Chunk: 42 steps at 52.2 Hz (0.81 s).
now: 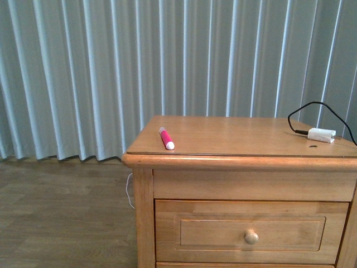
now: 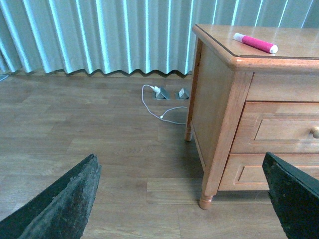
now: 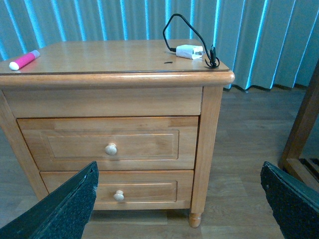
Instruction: Place pink marker in drawer with both arms
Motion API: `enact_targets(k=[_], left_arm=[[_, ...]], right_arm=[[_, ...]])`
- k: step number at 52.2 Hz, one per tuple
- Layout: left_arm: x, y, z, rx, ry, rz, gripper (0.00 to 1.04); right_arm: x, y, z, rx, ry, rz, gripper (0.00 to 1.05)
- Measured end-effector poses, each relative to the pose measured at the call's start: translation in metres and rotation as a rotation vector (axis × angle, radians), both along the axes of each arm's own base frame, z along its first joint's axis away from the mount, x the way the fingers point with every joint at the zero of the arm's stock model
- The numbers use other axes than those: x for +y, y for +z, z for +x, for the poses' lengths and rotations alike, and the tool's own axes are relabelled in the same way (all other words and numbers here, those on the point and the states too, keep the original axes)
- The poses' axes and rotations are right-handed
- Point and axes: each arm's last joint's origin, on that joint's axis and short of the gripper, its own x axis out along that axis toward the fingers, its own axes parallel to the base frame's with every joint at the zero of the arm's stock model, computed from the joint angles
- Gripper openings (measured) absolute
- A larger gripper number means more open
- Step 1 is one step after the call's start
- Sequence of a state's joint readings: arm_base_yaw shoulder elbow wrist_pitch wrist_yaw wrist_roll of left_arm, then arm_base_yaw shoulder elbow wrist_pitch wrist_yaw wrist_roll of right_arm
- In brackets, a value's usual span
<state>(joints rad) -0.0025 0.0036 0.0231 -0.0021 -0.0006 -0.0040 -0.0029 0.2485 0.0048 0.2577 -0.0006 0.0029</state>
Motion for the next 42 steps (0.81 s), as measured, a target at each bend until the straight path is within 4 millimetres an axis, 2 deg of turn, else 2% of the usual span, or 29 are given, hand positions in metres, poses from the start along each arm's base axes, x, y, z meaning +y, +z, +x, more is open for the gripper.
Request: enact_targets(k=[2,6,9,14,22,42], left_arm=[[0.000,0.000,0.000,0.000,0.000,0.000,0.98],[0.000,0.000,0.000,0.000,0.000,0.000,0.98],[0.000,0.000,0.000,0.000,0.000,0.000,0.98],[0.000,0.000,0.000,0.000,0.000,0.000,0.98],[0.000,0.000,0.000,0.000,0.000,0.000,0.98],[0.000,0.000,0.000,0.000,0.000,0.000,0.98]], right_arm=[[0.000,0.000,0.000,0.000,0.000,0.000,0.96],[-0.001,-0.005,0.002,0.167,0.138,-0.033,0.96],[0.000,-0.009,0.004,0.243,0.176,-0.028,0.96],[0.003,-0.007,0.015,0.281,0.196,-0.052,0.96],[0.015,0.001,0.049,0.291,0.215,-0.076,0.96],[0.079,-0.034,0.143,0.371,0.256,-0.101,0.96]])
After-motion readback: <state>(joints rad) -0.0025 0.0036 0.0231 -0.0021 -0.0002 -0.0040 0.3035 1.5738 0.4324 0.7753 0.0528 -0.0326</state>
